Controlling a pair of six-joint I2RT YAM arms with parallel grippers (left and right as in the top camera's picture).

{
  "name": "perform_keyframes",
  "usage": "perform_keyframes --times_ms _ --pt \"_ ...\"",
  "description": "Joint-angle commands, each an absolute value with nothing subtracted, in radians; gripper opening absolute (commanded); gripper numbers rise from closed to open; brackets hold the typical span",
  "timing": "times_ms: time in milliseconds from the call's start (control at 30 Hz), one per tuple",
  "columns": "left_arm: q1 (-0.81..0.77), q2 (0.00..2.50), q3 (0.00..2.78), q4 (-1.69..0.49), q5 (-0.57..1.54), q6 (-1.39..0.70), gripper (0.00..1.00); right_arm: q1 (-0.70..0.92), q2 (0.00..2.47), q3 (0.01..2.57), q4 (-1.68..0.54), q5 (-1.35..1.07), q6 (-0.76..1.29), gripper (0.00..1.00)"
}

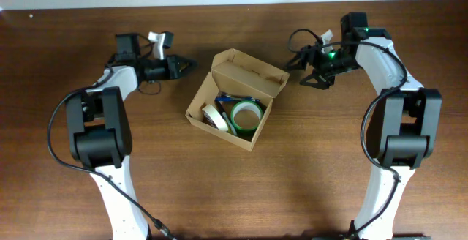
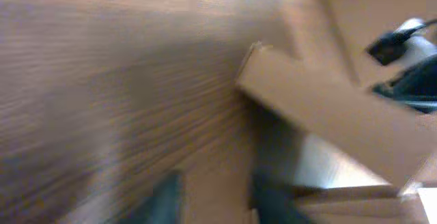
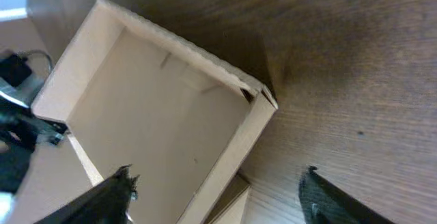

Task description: Pack container

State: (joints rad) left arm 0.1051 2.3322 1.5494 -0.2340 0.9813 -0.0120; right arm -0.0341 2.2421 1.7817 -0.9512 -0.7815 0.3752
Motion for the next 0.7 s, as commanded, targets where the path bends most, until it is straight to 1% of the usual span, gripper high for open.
perform_keyframes --times_ms 0,100,133,200,267,467,567,667 --pt "0.137 2.339 1.559 -0.267 0.856 0.056 0.63 -0.034 2.211 1.786 -0.94 -0.764 0.424 0.88" --pt "0.159 2.339 1.559 -0.278 0.817 0.059 0.91 -0.035 2.211 1.786 -0.942 -0.727 0.424 0.99" --pt "0.163 2.339 1.562 -0.279 0.81 0.059 0.98 -0.035 2.211 1.786 -0.943 -0.718 0.424 0.99" --pt "0.17 2.337 1.577 -0.302 0.792 0.09 1.0 -0.035 2.211 1.786 -0.946 -0.705 0.424 0.99" --pt "0.171 2.329 1.608 -0.36 0.728 0.143 1.0 -0.035 2.211 1.786 -0.946 -0.702 0.424 0.99" --pt "0.139 2.269 1.774 -0.618 0.498 0.392 1.0 -0.035 2.211 1.786 -0.945 -0.701 0.424 0.99" --pt "0.12 2.231 1.873 -0.704 0.442 0.429 1.0 -0.035 2.211 1.786 -0.946 -0.701 0.424 0.99" --pt "0.107 2.182 1.963 -0.749 0.439 0.429 0.99 -0.034 2.211 1.786 -0.955 -0.701 0.42 0.99"
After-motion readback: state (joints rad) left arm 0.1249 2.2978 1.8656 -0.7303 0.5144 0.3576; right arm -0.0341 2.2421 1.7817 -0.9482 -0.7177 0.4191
